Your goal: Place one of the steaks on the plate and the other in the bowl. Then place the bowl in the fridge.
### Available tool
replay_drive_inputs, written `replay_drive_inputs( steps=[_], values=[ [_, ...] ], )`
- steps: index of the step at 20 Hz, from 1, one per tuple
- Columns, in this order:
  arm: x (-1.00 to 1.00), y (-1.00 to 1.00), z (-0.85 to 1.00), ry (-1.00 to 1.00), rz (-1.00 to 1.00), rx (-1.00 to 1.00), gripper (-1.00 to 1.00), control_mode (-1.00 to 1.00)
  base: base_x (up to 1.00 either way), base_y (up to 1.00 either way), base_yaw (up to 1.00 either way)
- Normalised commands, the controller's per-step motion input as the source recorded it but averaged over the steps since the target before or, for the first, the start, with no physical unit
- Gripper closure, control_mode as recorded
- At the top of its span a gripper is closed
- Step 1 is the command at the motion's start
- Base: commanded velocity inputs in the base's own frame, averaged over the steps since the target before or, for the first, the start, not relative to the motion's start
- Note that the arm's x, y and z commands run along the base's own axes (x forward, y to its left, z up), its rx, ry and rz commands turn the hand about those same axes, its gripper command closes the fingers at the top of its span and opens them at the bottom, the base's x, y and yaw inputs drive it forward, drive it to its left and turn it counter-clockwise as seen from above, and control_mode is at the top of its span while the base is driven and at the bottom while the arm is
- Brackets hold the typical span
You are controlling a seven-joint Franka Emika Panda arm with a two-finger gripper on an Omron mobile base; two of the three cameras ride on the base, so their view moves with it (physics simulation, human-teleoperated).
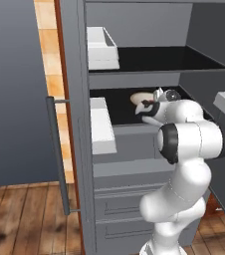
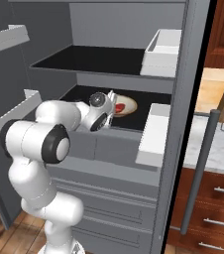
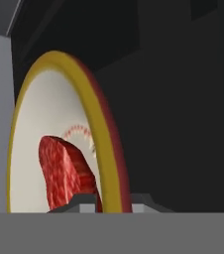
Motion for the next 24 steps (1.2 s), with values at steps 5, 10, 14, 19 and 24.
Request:
replay_drive_inputs(
  steps=[5,10,14,19,24],
  values=[
    [0.38,0.00,-0.33,0.02,0.00,0.00,1.00,-1.00,0.00,0.00,0.00],
    [0.20,0.00,-0.04,0.00,0.00,0.00,-1.00,-1.00,0.00,0.00,0.00],
    [0.01,0.00,0.00,0.00,0.00,0.00,-1.00,-1.00,0.00,0.00,0.00],
    [-0.01,0.00,0.02,-0.07,0.00,0.00,-1.00,-1.00,0.00,0.00,0.00],
    [-0.17,0.00,0.22,-0.09,0.00,0.00,-1.00,-1.00,0.00,0.00,0.00]
  ],
)
